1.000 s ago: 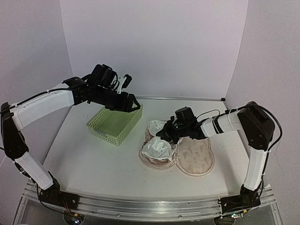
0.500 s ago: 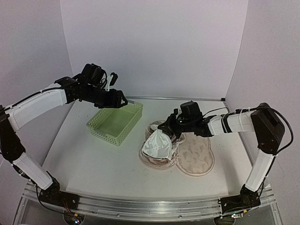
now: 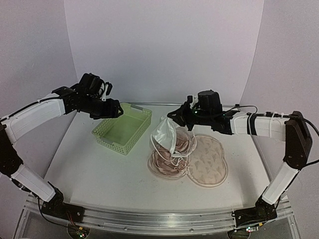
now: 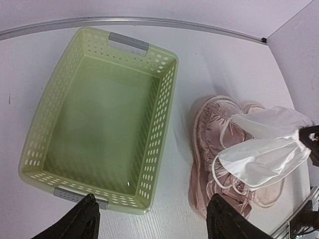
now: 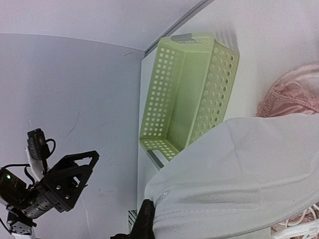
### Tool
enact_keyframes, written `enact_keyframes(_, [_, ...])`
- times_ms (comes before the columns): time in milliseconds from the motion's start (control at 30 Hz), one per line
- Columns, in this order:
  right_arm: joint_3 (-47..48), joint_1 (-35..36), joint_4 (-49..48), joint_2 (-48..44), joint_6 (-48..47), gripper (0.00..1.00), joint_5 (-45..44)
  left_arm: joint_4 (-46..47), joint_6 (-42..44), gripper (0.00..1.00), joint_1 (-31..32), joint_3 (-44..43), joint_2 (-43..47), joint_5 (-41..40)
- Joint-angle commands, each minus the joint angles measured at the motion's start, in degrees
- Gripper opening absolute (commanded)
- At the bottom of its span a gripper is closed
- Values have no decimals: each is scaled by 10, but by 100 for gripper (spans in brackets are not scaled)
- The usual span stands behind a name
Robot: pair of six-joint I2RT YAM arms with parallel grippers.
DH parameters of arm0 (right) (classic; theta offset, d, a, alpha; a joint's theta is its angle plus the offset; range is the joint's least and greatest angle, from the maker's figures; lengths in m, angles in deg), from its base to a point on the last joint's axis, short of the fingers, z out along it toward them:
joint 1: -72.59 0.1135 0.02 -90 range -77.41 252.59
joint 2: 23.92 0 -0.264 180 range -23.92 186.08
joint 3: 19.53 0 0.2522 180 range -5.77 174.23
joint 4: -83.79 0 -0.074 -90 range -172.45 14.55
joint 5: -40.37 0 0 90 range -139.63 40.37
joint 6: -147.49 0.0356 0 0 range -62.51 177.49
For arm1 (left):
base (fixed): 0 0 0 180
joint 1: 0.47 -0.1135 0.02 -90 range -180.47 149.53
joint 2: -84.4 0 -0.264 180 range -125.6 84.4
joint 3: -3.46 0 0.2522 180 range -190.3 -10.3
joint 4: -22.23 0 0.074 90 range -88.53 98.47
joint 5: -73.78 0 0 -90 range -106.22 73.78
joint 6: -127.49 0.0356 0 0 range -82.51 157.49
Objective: Unzip the laundry bag and remove the bra
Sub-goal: Pick up the bra from the laundry bag, then place the bra in the bin.
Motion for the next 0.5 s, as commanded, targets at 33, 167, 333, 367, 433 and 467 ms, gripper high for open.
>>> enact_keyframes(33, [92, 5, 16, -32, -32, 0, -12, -1, -13, 75, -9, 11, 45, -77])
enact_keyframes(167, [160, 7, 43, -18, -51, 0, -14, -13, -20, 75, -10, 15, 62, -117])
enact_keyframes(333, [248, 15, 66, 13, -66, 0, -12, -24, -29, 76, -10, 30, 90, -163])
enact_keyframes(367, [267, 15, 70, 22, -67, 0, -12, -26, -31, 76, -10, 33, 96, -171])
enact_keyframes(433, [307, 17, 76, 39, -70, 0, -10, -27, -34, 76, -10, 39, 107, -183])
enact_keyframes(467, [328, 18, 79, 49, -72, 0, -10, -27, -35, 76, -10, 42, 114, -189])
